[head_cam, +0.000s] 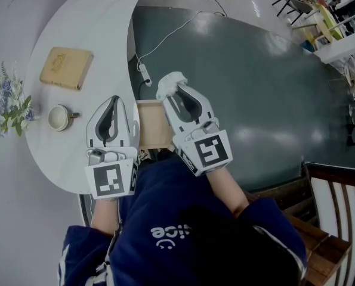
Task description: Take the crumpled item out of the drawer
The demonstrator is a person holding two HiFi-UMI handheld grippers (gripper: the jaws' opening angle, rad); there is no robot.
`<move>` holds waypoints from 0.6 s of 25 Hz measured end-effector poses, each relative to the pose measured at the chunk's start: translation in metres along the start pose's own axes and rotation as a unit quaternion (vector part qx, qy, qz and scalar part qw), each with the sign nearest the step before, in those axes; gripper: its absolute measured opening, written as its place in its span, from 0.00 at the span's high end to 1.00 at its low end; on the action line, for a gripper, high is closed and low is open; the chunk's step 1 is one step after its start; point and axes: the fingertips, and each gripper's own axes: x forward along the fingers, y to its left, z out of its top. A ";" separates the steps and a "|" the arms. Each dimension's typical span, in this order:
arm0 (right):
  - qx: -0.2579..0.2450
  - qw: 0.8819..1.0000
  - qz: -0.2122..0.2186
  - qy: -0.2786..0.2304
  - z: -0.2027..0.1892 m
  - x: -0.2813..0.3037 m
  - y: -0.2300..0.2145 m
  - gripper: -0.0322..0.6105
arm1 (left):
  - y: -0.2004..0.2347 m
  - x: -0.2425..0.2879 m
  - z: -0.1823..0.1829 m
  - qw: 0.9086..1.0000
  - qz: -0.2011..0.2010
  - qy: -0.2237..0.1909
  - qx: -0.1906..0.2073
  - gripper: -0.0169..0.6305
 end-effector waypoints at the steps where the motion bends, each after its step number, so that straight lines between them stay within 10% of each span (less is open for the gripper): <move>1: -0.001 1.000 0.000 0.001 0.000 0.000 0.000 0.78 | 0.000 0.000 0.000 1.000 0.000 0.000 0.001 0.97; 15: -0.008 1.000 -0.001 0.001 -0.004 -0.001 0.000 0.78 | 0.001 -0.001 -0.003 1.000 0.003 0.003 0.007 0.97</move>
